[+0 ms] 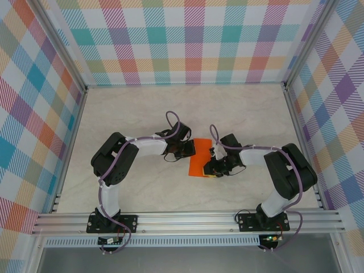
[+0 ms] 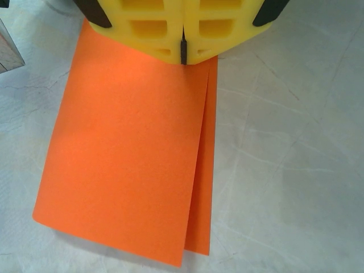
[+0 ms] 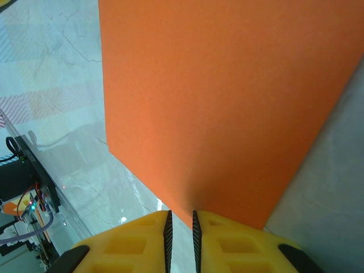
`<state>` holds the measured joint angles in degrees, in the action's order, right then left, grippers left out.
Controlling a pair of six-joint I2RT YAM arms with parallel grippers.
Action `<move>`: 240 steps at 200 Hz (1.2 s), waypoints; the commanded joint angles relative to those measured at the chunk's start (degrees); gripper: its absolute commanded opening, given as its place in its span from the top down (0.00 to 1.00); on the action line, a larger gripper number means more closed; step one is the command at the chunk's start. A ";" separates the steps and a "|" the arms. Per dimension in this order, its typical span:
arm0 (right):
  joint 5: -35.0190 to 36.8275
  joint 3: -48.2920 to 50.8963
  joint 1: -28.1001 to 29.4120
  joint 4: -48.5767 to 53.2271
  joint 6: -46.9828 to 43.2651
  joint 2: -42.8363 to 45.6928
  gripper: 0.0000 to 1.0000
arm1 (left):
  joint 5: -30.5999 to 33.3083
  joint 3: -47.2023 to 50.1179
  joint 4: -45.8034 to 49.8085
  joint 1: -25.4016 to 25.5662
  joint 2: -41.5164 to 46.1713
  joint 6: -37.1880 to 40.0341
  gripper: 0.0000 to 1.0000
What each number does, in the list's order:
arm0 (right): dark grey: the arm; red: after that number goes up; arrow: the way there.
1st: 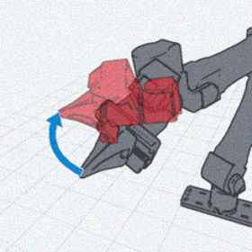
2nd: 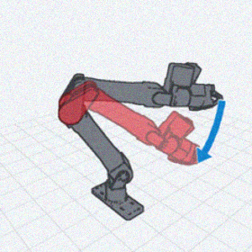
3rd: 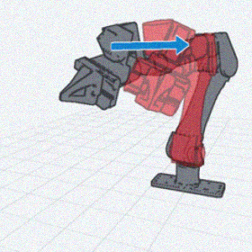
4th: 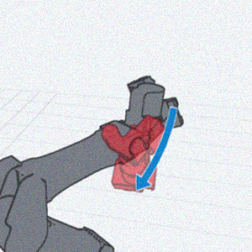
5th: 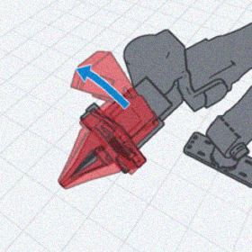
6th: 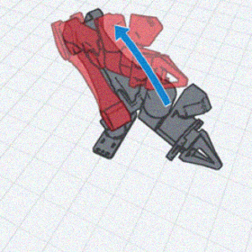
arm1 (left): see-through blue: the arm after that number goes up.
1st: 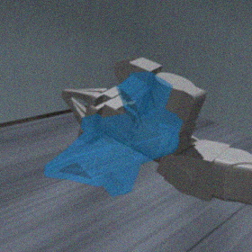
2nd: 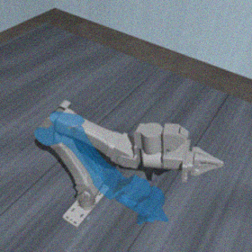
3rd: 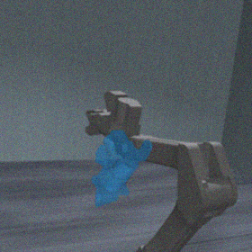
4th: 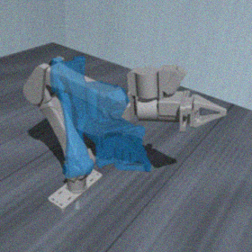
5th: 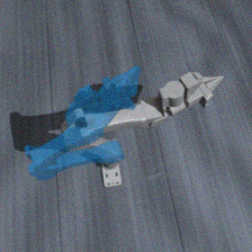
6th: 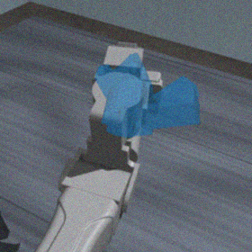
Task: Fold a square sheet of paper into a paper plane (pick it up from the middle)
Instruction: Fold the square sheet of paper in half at the center of the table.
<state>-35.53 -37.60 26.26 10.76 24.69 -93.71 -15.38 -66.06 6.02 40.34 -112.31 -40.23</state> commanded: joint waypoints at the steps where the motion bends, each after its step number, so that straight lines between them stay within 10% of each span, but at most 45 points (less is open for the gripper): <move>1: 5.23 1.56 0.11 0.41 1.83 -2.04 0.81 | 2.10 1.11 7.34 0.81 -2.31 0.96 1.00; 45: 2.88 -0.47 0.11 2.90 0.68 7.47 0.76 | 0.53 0.98 6.46 0.88 -0.16 0.87 0.99; 130: 15.96 -7.48 -0.14 7.63 2.47 6.33 0.64 | 4.85 8.23 6.37 1.06 11.62 -1.43 0.59; 240: 13.12 -9.18 -0.41 4.43 2.67 -0.69 0.68 | -0.76 9.79 -0.33 0.93 10.49 -4.63 0.53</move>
<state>-22.04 -45.56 26.26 15.70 26.85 -94.08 -14.33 -55.55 7.11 40.84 -101.27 -43.99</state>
